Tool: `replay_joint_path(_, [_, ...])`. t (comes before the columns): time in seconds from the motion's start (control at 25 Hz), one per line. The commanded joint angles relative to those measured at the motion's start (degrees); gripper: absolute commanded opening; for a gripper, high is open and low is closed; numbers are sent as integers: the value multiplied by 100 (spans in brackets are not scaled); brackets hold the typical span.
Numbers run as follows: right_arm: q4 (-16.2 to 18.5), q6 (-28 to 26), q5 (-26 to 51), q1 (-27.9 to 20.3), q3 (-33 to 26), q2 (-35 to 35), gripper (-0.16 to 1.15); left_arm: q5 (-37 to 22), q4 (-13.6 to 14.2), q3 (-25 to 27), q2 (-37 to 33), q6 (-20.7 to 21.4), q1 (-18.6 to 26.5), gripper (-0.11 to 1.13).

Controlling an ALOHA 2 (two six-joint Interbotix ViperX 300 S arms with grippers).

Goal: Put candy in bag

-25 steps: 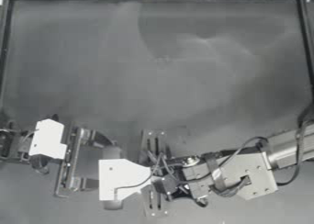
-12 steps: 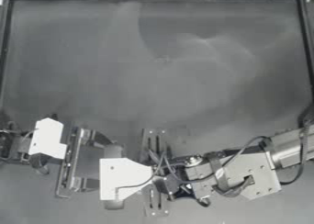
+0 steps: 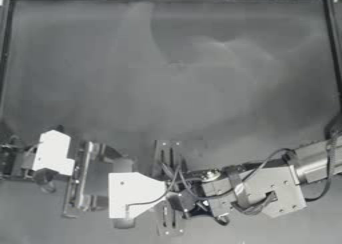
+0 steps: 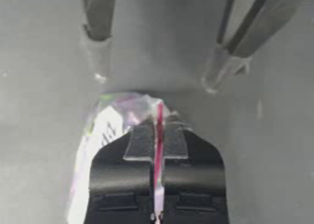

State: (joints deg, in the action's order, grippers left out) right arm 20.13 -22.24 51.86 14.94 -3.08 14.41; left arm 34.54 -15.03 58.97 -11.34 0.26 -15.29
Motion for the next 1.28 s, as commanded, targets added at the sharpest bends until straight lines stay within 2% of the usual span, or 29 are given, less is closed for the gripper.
replay_joint_path(0.04, [26,0,-53,0,-79,-281,4,-211,-9,-404,149,44,35,100])
replay_joint_path(0.52, [35,26,-70,26,-62,-281,4,-316,-62,-501,281,88,132,98])
replay_joint_path(0.92, [35,18,-79,35,-62,-281,4,-334,-105,-510,290,88,158,74])
replay_joint_path(1.28, [35,35,-79,53,-53,-272,4,-334,-105,-536,281,88,185,71])
